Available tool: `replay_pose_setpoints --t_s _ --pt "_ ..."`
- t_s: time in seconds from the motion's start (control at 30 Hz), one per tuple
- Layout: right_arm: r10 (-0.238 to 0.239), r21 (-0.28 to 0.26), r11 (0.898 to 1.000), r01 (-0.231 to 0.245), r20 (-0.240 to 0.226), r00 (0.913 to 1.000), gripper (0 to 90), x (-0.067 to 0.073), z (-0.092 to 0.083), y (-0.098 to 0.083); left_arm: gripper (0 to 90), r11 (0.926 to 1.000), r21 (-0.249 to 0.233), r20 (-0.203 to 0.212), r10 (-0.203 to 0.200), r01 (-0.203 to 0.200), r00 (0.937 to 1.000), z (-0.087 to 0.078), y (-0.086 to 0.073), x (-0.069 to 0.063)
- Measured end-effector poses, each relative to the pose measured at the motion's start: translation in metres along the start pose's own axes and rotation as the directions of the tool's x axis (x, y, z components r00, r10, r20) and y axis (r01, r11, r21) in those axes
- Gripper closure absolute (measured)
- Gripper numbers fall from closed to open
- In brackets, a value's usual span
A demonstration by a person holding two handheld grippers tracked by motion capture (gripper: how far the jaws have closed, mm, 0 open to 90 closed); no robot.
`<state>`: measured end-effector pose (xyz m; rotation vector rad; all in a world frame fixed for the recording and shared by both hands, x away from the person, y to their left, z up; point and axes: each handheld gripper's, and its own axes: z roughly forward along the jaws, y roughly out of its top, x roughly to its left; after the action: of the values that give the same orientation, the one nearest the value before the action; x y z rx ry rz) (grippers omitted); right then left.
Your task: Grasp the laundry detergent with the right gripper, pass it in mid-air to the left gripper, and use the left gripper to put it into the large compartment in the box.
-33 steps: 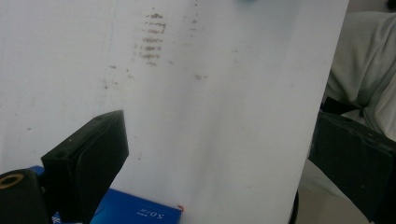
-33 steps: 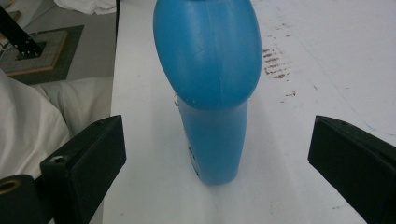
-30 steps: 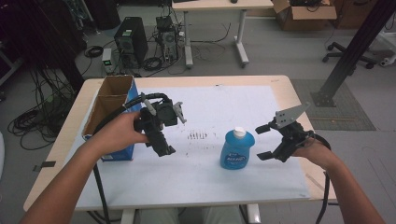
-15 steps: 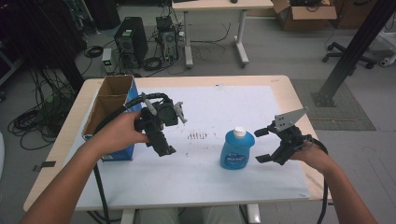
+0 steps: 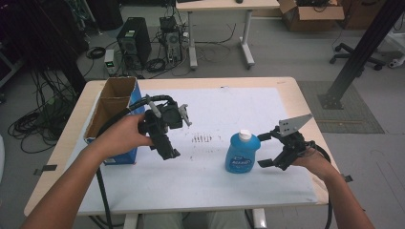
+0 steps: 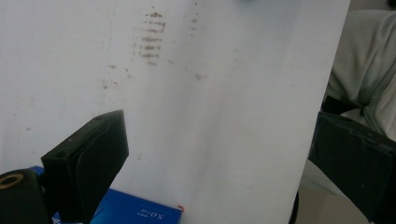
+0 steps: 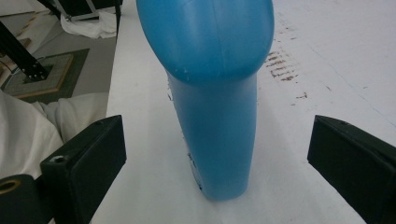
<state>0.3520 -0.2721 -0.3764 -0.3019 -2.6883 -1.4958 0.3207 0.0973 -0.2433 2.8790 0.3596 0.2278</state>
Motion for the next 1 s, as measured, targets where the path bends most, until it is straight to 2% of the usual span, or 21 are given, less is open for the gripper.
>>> replay_pose_setpoints --t_s 1.0 --pt "-0.02 -0.074 0.997 0.018 -0.015 0.9997 5.1 0.001 0.036 -0.004 5.0 1.0 0.002 0.004 -0.002 0.002 1.0 0.001 0.0 0.001"
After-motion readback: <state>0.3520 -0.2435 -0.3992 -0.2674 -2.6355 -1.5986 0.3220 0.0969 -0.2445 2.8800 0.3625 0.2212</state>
